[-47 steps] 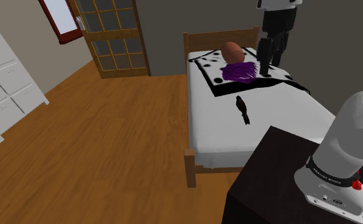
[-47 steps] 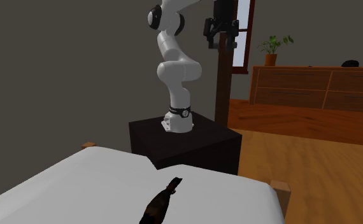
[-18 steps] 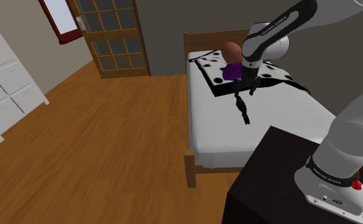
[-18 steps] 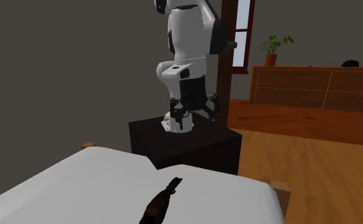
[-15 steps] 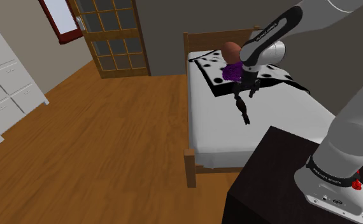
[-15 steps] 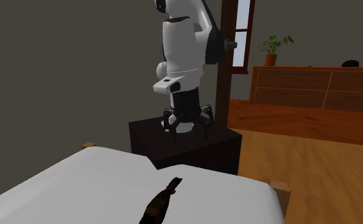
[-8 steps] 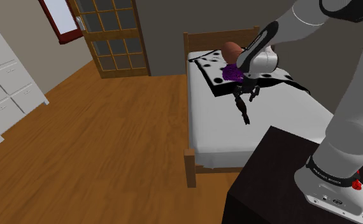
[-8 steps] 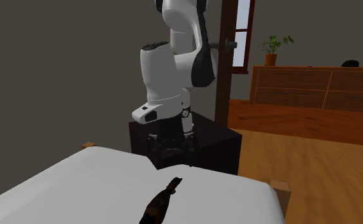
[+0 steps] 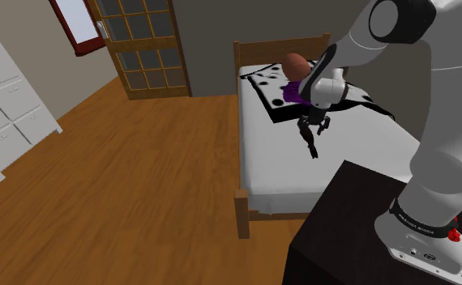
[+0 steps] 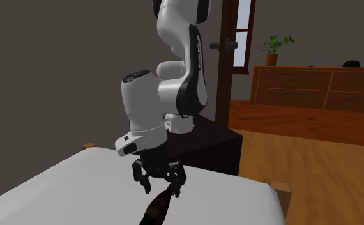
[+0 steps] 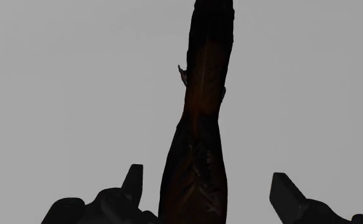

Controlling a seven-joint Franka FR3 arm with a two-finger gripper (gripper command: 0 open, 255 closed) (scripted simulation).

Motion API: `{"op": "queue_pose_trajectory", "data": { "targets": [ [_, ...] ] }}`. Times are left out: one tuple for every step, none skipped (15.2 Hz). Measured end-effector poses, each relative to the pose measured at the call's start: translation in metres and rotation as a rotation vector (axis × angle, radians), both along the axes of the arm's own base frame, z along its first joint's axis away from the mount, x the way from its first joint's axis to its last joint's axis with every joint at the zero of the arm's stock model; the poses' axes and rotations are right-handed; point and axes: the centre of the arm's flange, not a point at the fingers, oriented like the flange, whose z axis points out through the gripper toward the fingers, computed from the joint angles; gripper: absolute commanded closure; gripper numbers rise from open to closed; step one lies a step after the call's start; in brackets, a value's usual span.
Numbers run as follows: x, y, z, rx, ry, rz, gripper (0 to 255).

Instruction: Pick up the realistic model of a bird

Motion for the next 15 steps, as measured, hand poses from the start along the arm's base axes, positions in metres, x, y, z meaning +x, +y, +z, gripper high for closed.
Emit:
{"op": "queue_pose_trajectory", "data": {
  "targets": [
    [0.000, -0.001, -0.006, 0.000, 0.000, -0.001, 0],
    [-0.001, -0.001, -0.011, 0.000, 0.000, -0.002, 0],
    [-0.001, -0.002, -0.015, 0.000, 0.000, -0.002, 0],
    [-0.001, -0.002, -0.021, 0.000, -0.001, -0.002, 0],
    [0.000, -0.001, -0.027, 0.000, -0.001, -0.003, 0],
    [-0.001, -0.002, -0.031, 0.000, 0.000, -0.002, 0],
    [-0.001, -0.001, -0.033, 0.000, 0.000, -0.003, 255],
    [-0.001, -0.001, -0.034, 0.000, 0.000, -0.003, 255],
    [-0.002, 0.000, -0.035, 0.000, -0.001, -0.002, 255],
    [-0.002, 0.000, -0.035, 0.001, -0.001, -0.002, 255],
    [-0.002, 0.000, -0.035, 0.001, -0.001, -0.002, 255],
    [-0.002, 0.000, -0.035, 0.001, -0.001, -0.002, 255],
    [-0.002, 0.000, -0.035, 0.001, -0.001, -0.002, 255],
    [-0.002, 0.000, -0.035, 0.001, -0.001, -0.002, 255],
    [-0.001, 0.000, -0.035, 0.001, -0.001, -0.002, 255]
  ]
}}
